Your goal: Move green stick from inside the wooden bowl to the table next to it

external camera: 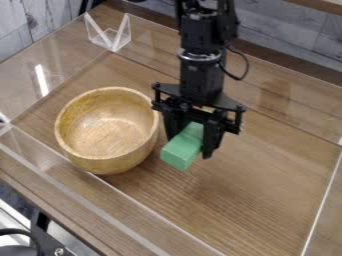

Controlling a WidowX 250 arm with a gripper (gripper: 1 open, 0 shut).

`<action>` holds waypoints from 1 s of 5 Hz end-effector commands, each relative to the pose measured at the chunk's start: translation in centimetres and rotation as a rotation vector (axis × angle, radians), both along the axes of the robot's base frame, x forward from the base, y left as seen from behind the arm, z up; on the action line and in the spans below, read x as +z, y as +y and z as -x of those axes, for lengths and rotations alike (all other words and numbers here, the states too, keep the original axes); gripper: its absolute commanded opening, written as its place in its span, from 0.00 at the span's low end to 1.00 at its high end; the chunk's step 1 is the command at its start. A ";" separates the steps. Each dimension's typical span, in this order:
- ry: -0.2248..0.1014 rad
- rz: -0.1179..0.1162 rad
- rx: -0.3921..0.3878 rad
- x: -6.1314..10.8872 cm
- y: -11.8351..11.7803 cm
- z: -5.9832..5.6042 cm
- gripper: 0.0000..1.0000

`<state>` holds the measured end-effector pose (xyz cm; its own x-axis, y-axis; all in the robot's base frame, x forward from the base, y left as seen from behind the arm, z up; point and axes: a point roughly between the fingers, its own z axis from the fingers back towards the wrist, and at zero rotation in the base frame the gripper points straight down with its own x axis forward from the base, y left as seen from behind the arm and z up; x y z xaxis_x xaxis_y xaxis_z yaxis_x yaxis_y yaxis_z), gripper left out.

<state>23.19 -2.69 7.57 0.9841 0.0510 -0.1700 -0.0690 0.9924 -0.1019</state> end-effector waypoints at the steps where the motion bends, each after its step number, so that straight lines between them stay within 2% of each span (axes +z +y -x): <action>1: -0.075 0.002 -0.010 1.3 0.0 -0.7 0.00; 5: -0.088 -0.006 -0.019 0.3 -0.3 -0.9 0.00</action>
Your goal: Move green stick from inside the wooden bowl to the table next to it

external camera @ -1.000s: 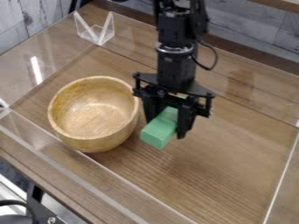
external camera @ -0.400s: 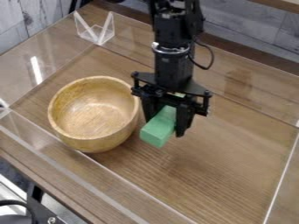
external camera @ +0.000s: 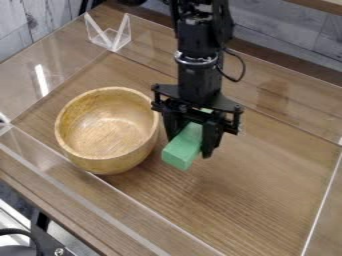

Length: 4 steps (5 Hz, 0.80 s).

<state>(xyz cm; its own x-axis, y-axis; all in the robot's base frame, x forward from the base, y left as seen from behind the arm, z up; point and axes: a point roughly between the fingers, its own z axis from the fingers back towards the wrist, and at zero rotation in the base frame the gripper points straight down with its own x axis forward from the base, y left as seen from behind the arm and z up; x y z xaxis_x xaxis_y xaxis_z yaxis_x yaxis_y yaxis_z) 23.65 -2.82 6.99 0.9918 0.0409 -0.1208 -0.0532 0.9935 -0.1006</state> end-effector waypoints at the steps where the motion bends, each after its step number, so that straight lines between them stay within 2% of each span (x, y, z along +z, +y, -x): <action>1: -0.041 -0.005 -0.008 0.6 -0.1 -0.5 0.00; 3: -0.045 -0.010 -0.008 0.2 -0.1 -0.6 0.00; 4: -0.035 -0.017 -0.009 -0.3 0.0 -0.6 0.00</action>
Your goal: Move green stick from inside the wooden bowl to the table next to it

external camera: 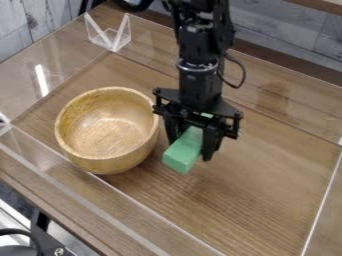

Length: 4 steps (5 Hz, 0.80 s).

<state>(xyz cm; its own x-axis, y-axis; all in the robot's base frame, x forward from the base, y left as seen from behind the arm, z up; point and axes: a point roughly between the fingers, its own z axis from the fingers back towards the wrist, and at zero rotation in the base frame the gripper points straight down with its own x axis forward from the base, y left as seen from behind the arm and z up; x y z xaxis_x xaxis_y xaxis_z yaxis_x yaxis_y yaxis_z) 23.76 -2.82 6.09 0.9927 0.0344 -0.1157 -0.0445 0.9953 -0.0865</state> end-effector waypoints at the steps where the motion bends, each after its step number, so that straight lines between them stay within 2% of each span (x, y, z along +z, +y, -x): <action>1: -0.018 -0.010 -0.002 0.4 0.2 -0.4 1.00; 2: -0.001 -0.015 0.000 0.4 0.5 -0.3 1.00; 4: -0.040 0.005 0.011 1.5 0.6 -0.7 1.00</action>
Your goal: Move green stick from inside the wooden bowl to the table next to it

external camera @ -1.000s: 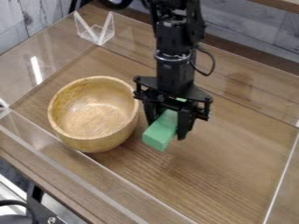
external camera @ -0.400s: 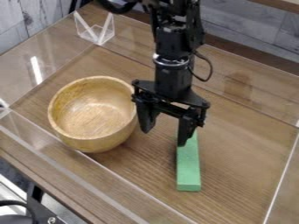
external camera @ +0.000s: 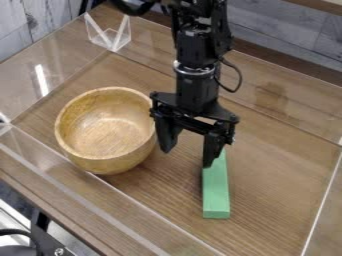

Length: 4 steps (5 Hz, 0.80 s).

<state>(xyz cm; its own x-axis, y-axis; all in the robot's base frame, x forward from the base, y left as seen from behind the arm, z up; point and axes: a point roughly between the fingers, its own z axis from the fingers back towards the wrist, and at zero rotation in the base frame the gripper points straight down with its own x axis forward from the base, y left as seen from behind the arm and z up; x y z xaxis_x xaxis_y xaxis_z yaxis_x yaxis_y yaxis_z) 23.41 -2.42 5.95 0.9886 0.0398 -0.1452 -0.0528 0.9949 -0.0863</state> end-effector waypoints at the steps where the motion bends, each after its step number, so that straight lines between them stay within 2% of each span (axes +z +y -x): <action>1: -0.089 0.014 0.012 2.2 0.2 -1.2 1.00; 2: -0.117 0.026 0.013 3.1 0.3 -1.5 1.00; 3: -0.131 0.035 0.017 3.3 0.3 -1.6 1.00; 4: -0.112 0.033 0.021 2.4 0.3 -1.4 1.00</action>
